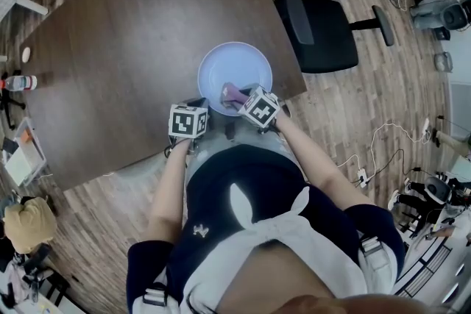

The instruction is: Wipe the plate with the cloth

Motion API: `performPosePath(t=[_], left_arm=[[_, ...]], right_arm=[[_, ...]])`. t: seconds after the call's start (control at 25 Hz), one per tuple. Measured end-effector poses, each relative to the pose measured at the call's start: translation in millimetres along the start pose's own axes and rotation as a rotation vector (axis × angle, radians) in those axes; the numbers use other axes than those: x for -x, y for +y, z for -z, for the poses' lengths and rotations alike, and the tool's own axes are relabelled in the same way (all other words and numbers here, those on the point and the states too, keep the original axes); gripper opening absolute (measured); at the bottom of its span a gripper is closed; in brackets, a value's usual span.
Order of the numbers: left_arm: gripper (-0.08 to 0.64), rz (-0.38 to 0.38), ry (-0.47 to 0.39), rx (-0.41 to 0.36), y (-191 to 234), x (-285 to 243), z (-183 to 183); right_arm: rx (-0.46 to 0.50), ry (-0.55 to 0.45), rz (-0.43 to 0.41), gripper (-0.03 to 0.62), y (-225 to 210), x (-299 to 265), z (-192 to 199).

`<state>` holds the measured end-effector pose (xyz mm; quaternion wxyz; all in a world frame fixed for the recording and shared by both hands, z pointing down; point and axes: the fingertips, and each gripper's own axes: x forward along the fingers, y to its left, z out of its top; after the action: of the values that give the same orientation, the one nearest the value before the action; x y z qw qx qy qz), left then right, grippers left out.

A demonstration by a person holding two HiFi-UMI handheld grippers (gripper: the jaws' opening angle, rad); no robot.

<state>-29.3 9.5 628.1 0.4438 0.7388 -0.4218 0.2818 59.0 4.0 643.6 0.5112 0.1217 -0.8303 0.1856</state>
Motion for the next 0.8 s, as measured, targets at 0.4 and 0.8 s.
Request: performPosePath(t=[0.4,0.8], left_arm=[[0.006,-0.031,0.019,-0.030,-1,1,1],[0.006,-0.048,0.017,-0.018,-2,-2,1]], right_arm=[[0.056,0.033,0.035,0.140,-20,8,10],[0.093,0.056,0.052,0.141,-41,14,17]])
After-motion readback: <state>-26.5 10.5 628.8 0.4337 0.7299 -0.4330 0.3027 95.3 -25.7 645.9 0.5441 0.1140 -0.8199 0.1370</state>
